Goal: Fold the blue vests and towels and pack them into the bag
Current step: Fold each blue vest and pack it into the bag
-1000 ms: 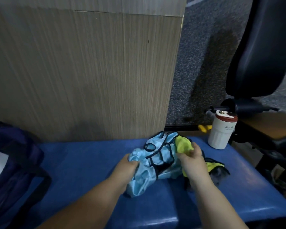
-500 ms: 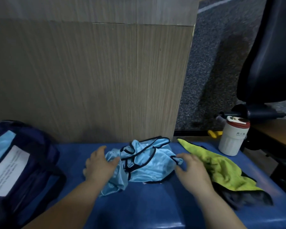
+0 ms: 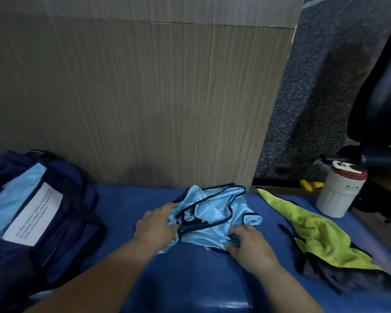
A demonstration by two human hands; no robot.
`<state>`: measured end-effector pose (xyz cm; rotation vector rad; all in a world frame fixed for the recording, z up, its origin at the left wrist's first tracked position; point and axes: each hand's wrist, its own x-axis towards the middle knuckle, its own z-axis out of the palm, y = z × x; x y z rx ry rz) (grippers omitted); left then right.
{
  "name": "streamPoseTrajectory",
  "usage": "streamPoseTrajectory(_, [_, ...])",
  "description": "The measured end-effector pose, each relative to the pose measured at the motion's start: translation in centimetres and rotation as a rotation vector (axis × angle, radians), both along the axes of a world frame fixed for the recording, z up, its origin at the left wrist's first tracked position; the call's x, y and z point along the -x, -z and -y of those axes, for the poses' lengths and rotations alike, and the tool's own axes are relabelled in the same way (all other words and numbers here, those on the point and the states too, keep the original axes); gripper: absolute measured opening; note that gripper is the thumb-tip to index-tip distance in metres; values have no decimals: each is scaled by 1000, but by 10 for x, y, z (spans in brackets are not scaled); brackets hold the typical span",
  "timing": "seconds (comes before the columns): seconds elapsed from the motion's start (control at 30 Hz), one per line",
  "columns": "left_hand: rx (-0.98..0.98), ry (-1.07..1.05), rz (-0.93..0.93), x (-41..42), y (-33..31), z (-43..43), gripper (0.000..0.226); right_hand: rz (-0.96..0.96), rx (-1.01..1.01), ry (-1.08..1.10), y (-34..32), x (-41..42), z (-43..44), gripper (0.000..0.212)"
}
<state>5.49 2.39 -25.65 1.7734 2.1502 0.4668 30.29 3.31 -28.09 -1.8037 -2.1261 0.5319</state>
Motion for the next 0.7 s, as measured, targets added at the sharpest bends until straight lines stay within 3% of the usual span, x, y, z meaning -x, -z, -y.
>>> streamPoseTrajectory(0.1, [-65,-90,192,12,1,-1,42,0,0,38,-5,-2,-1,7])
streamPoseTrajectory(0.27, [-267,-352,501,29,-8,4,34,-2,-185,315,-13,-17,-6,23])
streamPoseTrajectory(0.43, [-70,-293,489,40,-10,-2,30,-259,-422,510,-26,-26,-4,22])
streamPoseTrajectory(0.5, [-37,-258,356,37,-11,-2,33,-347,-429,494,-29,-22,-2,15])
streamPoseTrajectory(0.6, [-155,-246,203,33,-13,1,38,-317,-364,413,-24,-16,-2,17])
streamPoseTrajectory(0.7, [-152,-189,443,27,-20,0,16,-186,-85,210,-19,-10,1,6])
